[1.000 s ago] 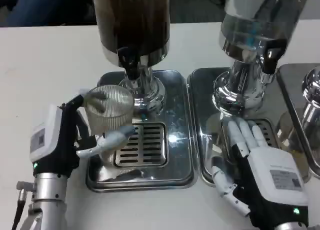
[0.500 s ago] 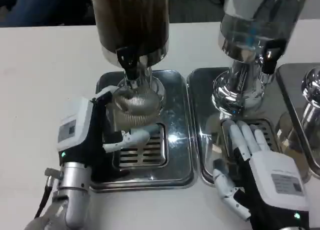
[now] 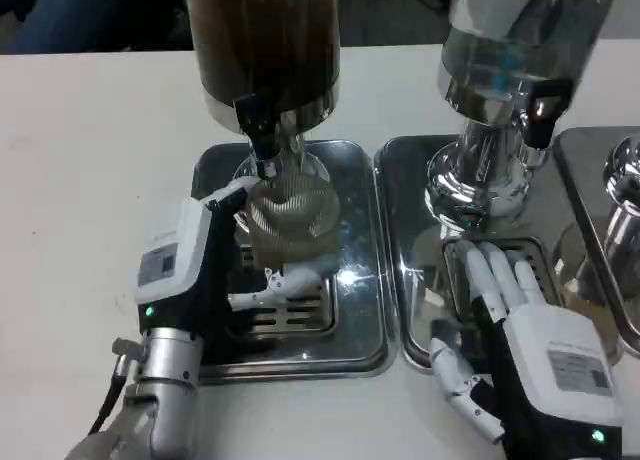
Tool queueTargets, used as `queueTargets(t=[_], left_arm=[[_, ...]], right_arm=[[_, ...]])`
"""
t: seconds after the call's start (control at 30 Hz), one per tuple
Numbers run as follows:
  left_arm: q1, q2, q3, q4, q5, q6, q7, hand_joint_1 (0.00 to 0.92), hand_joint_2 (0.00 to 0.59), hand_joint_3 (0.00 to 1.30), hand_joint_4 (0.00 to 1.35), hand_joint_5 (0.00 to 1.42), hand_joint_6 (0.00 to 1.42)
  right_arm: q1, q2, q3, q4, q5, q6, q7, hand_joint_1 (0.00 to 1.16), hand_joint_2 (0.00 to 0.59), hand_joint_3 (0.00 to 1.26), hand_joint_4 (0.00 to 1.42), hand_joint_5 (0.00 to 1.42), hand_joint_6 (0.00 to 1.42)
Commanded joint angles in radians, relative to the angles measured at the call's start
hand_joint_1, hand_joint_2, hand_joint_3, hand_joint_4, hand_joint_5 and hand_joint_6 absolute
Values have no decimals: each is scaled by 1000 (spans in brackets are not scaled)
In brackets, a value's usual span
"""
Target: Grasp the cup under the faucet to collect the drink, then remove the cup.
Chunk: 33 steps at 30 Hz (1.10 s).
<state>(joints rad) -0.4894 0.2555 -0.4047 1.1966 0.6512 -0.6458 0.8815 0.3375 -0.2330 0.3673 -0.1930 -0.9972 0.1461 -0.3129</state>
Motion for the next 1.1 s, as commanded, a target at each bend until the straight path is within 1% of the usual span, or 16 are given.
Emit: queueTargets(t=[0.03,0.07,0.1,0.13,0.2,0.23,0.3,0.33,0.4,0.5,0.57,0.67,0.83,0.87,1.03,1.1], left_arm=[[9,21,-12,1,23,21,31,708,0,788,927,1047,1199],[11,26,-10,0,20,19,27,693,0,722,835,979,1117],[13,29,-9,0,17,15,20,666,0,671,770,941,1053],[15,30,-8,0,14,13,15,596,23,611,681,855,932],[18,33,-7,-1,10,5,8,486,37,516,593,782,842],[22,36,-6,-4,8,-1,8,432,31,480,519,703,762],[27,41,-5,-8,8,-8,11,382,34,434,450,617,671],[30,43,-3,-10,8,-10,16,371,33,427,434,592,638],[34,45,0,-14,6,-9,23,368,35,416,414,577,609],[40,47,3,-19,5,-4,30,347,32,381,348,476,496],[45,48,5,-21,5,-2,35,336,34,375,329,448,474],[52,52,13,-30,0,-4,37,313,33,353,238,367,368],[65,56,23,-41,-8,-15,29,254,43,322,181,332,317],[69,58,26,-47,-9,-18,35,209,31,312,176,329,309],[80,69,44,-71,-11,-26,43,129,11,295,157,321,290],[84,76,53,-77,-18,-28,44,123,10,294,155,317,286]], right_arm=[[-2,-1,-4,-3,1,-1,-11,0,503,23,0,0,253],[-5,-2,-3,-1,3,-3,-10,0,503,23,0,0,253],[-8,-3,-4,2,4,-5,-9,0,503,23,0,0,253],[-11,-4,-4,5,6,-6,-9,0,503,23,0,0,253],[-16,-6,-3,9,8,-8,-8,0,503,23,0,0,253],[-18,-6,-3,10,8,-9,-9,0,503,23,0,0,253],[-21,-7,-2,14,10,-10,-10,0,503,23,0,0,253],[-23,-8,-2,16,11,-11,-10,0,503,23,0,0,253],[-27,-11,-3,20,14,-13,-9,0,503,23,0,0,253],[-32,-13,-2,24,17,-17,-9,0,503,23,0,0,253],[-35,-14,-2,27,18,-19,-9,0,503,23,0,0,253],[-39,-16,-5,29,23,-22,-6,0,503,23,0,0,253],[-48,-16,-1,37,29,-23,-6,4,501,23,0,0,254],[-49,-16,-1,37,29,-23,-6,5,501,23,0,0,254],[-55,-16,-6,43,38,-24,-6,9,500,23,0,0,254],[-60,-18,-6,47,41,-25,-5,10,500,23,0,0,254]])
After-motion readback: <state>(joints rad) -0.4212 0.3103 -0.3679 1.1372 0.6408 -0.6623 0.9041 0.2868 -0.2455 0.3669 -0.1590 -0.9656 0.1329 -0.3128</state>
